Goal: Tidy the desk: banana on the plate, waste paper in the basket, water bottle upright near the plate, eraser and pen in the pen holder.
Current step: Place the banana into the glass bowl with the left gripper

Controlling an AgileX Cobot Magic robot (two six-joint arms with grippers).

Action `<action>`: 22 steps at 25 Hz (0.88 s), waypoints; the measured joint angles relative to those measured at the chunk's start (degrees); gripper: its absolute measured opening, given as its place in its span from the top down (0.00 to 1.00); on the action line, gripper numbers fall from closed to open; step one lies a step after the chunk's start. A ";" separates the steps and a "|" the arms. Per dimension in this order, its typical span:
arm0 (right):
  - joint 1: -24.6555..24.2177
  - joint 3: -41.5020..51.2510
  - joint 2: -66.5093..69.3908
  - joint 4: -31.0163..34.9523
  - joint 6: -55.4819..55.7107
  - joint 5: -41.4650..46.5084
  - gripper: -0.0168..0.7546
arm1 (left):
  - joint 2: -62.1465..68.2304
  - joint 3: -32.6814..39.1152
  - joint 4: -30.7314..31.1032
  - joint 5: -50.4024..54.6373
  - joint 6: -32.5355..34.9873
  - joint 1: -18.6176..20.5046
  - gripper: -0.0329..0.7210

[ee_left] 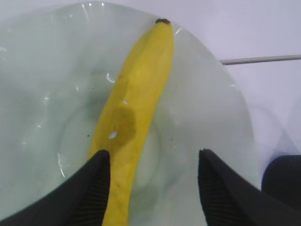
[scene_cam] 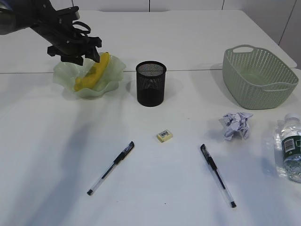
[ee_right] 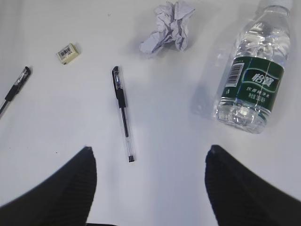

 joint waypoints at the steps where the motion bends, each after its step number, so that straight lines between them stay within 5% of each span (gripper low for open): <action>1: 0.00 0.00 0.00 0.00 0.00 0.00 0.29 | 0.00 0.00 0.00 0.29 0.00 0.00 0.39; 11: 0.00 0.00 0.00 0.00 0.00 0.00 0.29 | -4.32 0.00 0.00 5.10 0.00 0.00 0.40; 17: 0.00 0.00 0.00 -0.47 0.00 0.00 0.29 | -8.70 -0.13 0.00 12.17 0.55 0.00 0.70; 22: 0.00 0.00 0.00 -0.60 -0.02 0.00 0.29 | -11.86 -0.13 -0.11 16.75 0.55 0.00 0.79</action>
